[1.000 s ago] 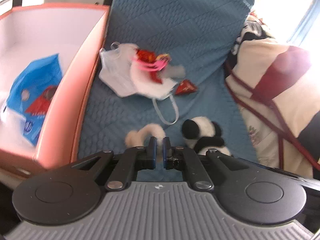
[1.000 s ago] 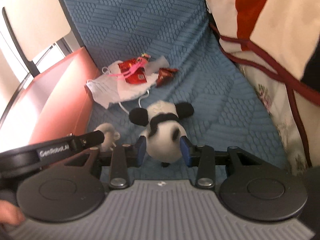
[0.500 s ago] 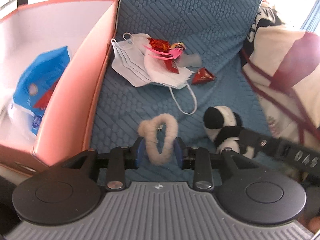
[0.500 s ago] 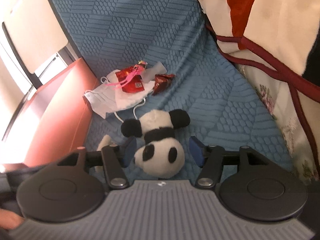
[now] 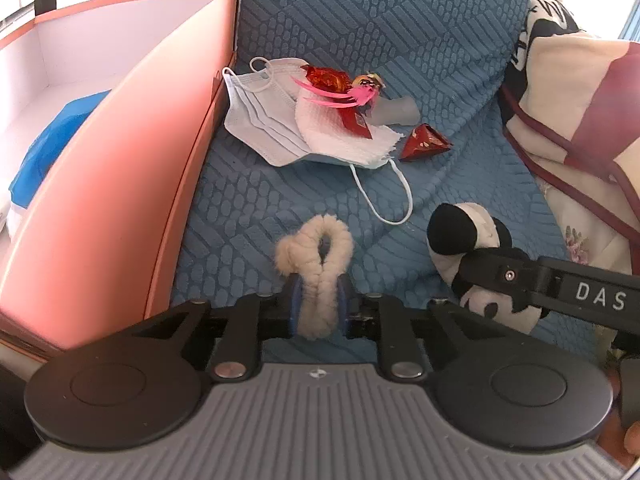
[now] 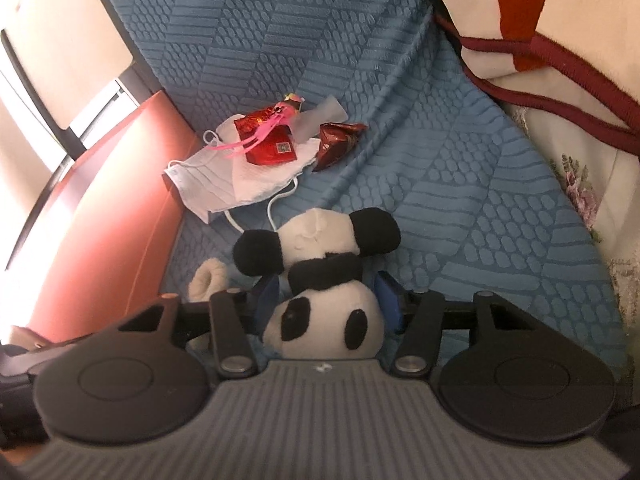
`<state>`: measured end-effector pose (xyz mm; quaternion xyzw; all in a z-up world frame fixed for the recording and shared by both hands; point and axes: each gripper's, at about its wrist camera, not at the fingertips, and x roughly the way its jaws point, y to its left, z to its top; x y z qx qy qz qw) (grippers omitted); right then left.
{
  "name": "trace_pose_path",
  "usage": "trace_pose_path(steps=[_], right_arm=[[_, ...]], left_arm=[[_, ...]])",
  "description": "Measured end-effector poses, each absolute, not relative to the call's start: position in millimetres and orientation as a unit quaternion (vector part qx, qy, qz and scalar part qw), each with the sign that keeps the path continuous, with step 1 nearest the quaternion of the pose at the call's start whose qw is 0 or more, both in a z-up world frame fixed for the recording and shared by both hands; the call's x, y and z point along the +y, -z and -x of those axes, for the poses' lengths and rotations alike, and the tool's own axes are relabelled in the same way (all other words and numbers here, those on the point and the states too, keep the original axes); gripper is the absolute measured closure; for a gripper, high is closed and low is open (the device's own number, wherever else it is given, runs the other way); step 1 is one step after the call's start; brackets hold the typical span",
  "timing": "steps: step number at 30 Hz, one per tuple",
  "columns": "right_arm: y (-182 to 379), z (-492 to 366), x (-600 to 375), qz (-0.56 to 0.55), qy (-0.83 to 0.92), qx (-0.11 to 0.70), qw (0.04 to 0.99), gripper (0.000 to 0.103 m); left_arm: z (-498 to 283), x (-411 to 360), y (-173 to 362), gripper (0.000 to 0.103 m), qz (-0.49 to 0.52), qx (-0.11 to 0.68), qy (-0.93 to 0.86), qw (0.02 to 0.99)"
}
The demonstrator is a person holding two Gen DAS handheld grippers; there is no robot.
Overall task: Organize soft objects
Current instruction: 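Carry the panda and white fluffy plush with both grippers toward the orange box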
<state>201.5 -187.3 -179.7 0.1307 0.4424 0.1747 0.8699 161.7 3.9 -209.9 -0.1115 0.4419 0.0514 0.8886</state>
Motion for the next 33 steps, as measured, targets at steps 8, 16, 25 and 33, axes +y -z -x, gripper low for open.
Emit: trace_pose_path(steps=[8, 16, 25, 33], right_arm=[[173.2, -194.6, -179.4, -0.099, -0.18, 0.445, 0.871, 0.052], [165.2, -181.6, -174.3, -0.067, -0.169, 0.437, 0.881, 0.055], [152.2, -171.9, -182.1, -0.077, -0.157, 0.412, 0.894, 0.055], [143.8, -160.9, -185.7, -0.096, -0.151, 0.419, 0.89, 0.055]], left_arm=[[-161.2, 6.5, 202.0, 0.093, 0.109, 0.434, -0.056, 0.893], [-150.7, 3.2, 178.9, 0.095, 0.116, 0.412, -0.028, 0.903], [-142.9, 4.7, 163.5, 0.096, 0.133, 0.401, -0.015, 0.906], [-137.9, 2.7, 143.7, 0.096, 0.129, 0.393, -0.001, 0.911]])
